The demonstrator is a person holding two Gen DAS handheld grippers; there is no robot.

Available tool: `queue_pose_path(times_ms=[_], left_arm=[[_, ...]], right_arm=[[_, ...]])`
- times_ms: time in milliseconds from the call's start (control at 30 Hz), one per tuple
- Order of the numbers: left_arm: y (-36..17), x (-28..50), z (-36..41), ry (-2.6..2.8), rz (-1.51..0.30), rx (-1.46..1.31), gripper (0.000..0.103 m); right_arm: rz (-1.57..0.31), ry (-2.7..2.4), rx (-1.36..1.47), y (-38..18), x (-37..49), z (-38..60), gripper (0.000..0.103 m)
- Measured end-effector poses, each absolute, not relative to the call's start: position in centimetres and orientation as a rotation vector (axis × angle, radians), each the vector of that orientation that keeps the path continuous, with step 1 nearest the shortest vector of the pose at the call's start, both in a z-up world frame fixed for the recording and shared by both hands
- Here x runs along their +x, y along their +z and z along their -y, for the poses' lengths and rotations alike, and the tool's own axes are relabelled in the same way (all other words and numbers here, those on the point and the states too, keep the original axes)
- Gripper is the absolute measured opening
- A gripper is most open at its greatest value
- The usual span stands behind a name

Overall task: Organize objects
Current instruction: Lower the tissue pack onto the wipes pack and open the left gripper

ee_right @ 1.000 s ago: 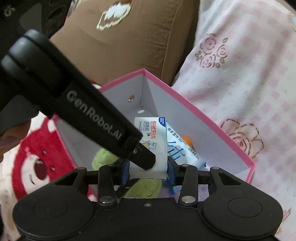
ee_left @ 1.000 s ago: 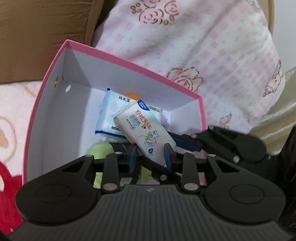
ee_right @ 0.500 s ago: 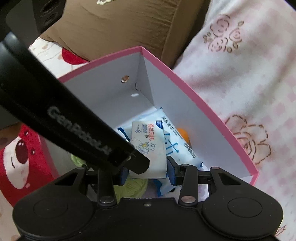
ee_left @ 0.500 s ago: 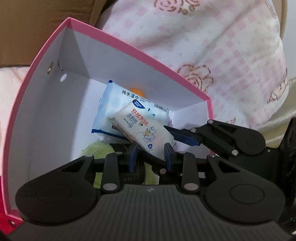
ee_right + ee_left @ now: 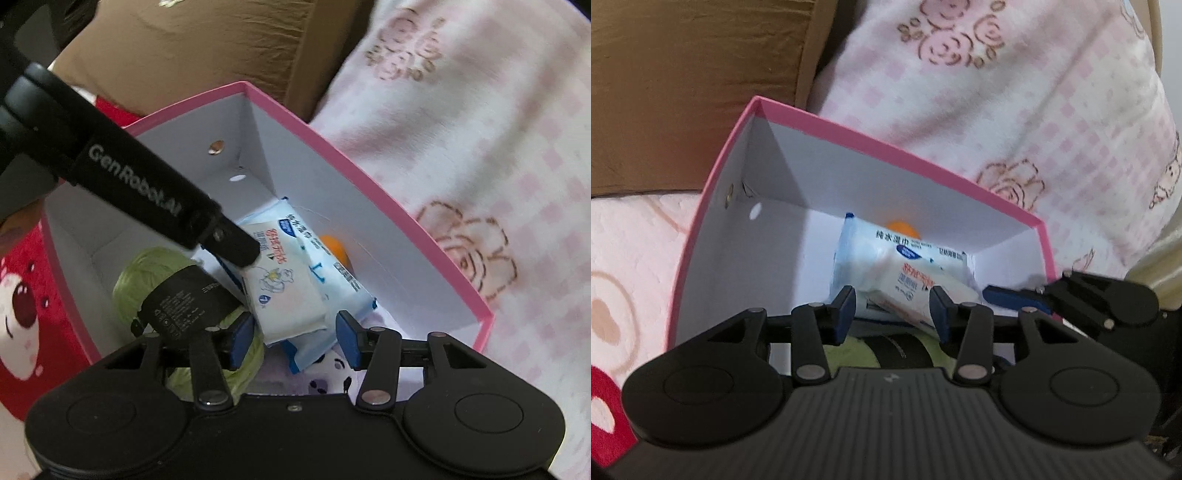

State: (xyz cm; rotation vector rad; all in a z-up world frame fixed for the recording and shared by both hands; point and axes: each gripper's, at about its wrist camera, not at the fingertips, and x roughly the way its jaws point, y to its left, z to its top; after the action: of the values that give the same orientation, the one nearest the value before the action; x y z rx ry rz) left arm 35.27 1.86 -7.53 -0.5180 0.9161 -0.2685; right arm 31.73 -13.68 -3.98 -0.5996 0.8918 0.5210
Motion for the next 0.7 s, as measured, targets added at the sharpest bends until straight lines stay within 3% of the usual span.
queue_pose_path(times_ms=[100,200,467,700], left_arm=[[-7.3,35.6,-1.6,-0.247,-0.897,-0.467,0.048],[-6.9,36.0,-0.8,-0.254,-0.871,-0.381,0.049],[-7.5,36.5,0.5,-0.268,-0.886,-0.359,0.048],[-6.5,33.6,0.2,-0.278,-0.844,-0.368,0.050]], right_arm=[[-0.886,0.495,-0.538,-4.0,31.6,14.1,0.053],[-0.852,0.503,-0.508,-3.9,31.1,14.3,0.045],[-0.836,0.450,-0.511,-4.6,29.9,14.9,0.049],[-0.798,0.462,-0.341,-4.1,26.1,16.6,0.053]])
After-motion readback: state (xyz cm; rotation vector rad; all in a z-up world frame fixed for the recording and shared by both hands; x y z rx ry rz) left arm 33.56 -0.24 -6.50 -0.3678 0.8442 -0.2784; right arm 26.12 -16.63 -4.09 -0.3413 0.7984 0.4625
